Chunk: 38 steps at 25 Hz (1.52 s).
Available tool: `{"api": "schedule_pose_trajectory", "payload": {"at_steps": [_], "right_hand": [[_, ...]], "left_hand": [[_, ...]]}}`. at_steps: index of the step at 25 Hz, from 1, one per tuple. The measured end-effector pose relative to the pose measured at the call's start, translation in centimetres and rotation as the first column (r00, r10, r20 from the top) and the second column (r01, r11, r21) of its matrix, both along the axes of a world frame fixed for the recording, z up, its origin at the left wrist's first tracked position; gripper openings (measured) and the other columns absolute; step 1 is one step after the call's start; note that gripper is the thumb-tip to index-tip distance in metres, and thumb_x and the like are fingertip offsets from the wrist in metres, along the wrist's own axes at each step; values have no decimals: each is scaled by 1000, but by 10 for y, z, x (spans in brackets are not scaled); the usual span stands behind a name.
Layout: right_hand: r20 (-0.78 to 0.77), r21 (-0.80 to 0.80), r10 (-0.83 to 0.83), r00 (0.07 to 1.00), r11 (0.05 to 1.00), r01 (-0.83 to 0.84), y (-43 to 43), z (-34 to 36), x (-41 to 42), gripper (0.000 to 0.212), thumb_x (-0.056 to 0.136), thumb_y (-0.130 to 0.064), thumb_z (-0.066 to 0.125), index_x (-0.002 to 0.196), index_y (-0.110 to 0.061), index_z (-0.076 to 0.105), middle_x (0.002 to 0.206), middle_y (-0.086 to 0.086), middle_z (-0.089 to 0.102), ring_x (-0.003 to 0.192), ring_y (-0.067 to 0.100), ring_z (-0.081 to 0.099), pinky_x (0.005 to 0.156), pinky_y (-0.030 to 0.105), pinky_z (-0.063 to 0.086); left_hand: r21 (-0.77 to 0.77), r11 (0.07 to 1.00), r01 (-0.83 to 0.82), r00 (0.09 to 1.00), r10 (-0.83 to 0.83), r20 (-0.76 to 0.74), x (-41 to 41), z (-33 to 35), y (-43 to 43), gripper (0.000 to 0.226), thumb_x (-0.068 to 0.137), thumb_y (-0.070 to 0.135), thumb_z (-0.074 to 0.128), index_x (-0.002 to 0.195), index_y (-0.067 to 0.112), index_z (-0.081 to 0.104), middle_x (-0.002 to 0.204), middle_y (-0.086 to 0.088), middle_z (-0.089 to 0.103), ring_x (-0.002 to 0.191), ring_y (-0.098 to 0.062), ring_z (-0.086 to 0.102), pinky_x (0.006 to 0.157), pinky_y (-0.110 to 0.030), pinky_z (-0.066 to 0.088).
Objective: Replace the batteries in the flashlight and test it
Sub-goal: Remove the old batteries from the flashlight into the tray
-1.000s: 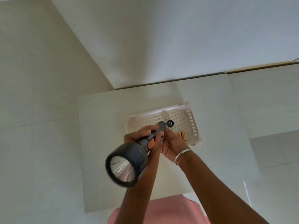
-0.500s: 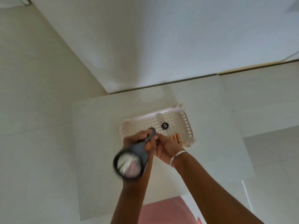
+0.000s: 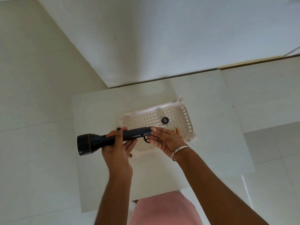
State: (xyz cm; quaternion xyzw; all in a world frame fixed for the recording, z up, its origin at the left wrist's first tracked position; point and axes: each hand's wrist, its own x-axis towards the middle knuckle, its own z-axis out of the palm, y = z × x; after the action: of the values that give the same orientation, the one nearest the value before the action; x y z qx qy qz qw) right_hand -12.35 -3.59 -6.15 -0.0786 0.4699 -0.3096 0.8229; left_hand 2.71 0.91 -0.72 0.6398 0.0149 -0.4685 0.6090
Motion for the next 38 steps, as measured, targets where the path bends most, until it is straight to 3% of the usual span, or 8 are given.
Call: {"api": "schedule_pose_trajectory", "payload": {"at_steps": [8,20,25,29,31,33,36,38], "right_hand": [[-194,-240,-112,975,969,64,7,-5,3,20,76,-22,74,90,-7,74,90,16,76,82,25,74,70,27,59],[-266,3,-472,841,872,490,8,-22,1,12,88,-14,66,92,-2,65,86,18,74,72,25,73,60,30,61],[-302,29,-184,935,979,202,-5,-19,-6,13,91,-12,61,90,0,66,84,18,72,70,26,71,58,32,60],[-145,206,-131,981,966,159,-6,-13,14,23,93,-23,59,86,-5,71,85,16,68,70,25,68,59,33,58],[-55,220,-116,992,967,125,-7,-10,16,28,94,-29,57,89,-5,71,91,16,68,82,27,66,63,34,59],[-59,213,-43,997,976,55,-1,-5,14,28,96,-24,54,88,-5,72,95,19,67,89,30,63,76,39,56],[-93,221,-34,995,974,54,-1,-8,9,21,98,-21,49,100,-4,62,90,18,61,73,26,57,64,32,48],[-101,277,35,994,961,-6,3,-9,9,25,100,-23,44,100,-3,58,79,13,62,55,17,53,49,25,48]], "left_hand": [[104,985,-141,984,151,-96,-15,-5,-2,27,85,24,71,107,13,58,94,-1,77,92,-34,73,59,-31,62],[105,954,-282,957,287,-34,-16,-9,3,22,87,17,70,104,16,57,105,-8,75,93,-25,74,67,-37,63],[86,989,-121,985,130,-113,-3,-2,4,19,89,17,66,106,14,58,96,-2,77,93,-28,74,68,-37,63],[-210,945,252,938,-184,294,-22,10,0,24,83,12,74,102,14,60,104,-11,70,101,-28,71,76,-29,60],[-109,824,556,713,-405,572,-34,10,-1,24,80,13,76,101,12,64,99,-9,70,97,-25,70,86,-21,55],[47,820,571,608,-461,646,-38,12,1,34,77,20,80,105,8,67,99,-4,72,97,-21,70,87,-14,51],[-199,835,512,751,-324,575,-39,6,-3,25,80,11,76,99,13,61,97,-10,70,97,-28,69,94,-43,54],[-164,884,438,773,-277,571,-33,7,-5,24,82,7,74,95,22,62,93,-2,72,96,-24,70,91,-51,55]]}}
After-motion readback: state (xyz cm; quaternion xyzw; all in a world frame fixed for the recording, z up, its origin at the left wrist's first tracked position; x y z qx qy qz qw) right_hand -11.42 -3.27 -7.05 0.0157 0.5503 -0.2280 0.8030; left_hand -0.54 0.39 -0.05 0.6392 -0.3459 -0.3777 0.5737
